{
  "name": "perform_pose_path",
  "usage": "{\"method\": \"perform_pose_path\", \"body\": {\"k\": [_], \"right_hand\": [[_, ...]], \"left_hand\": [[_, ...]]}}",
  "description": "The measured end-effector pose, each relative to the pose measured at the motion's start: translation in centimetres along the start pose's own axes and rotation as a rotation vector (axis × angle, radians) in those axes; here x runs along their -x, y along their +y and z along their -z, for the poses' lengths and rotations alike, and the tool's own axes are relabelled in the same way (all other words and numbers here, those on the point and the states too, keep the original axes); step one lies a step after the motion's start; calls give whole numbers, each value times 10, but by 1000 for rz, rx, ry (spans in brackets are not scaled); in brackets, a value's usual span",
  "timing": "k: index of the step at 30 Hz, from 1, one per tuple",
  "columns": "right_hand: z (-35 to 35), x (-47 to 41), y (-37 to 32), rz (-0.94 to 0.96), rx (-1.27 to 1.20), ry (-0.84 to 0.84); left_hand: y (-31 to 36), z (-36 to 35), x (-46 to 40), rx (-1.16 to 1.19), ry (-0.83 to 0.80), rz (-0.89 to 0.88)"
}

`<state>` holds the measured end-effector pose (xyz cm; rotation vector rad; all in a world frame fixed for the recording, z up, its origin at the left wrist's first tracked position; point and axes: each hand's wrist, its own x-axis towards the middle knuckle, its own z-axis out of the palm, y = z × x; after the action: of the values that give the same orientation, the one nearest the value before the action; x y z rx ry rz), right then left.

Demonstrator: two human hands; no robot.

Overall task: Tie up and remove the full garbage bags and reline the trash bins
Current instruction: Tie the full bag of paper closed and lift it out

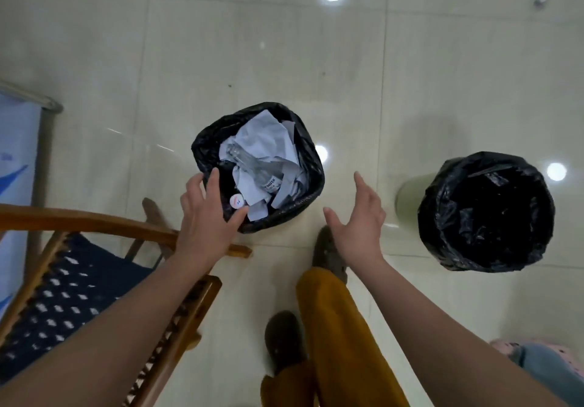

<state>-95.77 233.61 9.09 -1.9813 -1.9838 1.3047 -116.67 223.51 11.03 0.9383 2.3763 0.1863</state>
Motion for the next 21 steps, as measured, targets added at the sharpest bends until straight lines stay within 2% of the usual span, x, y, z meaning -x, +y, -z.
{"method": "perform_pose_path", "body": {"k": [6,11,17,21], "right_hand": [[-10,-61,-14,-59,-12,-140],[-19,-100,-19,-42,-24,-205],[-35,-118,-16,-86,-89,-292],[-45,-120,-17,-126,-114,-282]], "left_hand": [[6,-4,-62,36,-21,85],[19,-14,-100,-55,9,83],[15,-16,-125,-107,-7,183],[8,-14,-132,-89,-61,209]]}}
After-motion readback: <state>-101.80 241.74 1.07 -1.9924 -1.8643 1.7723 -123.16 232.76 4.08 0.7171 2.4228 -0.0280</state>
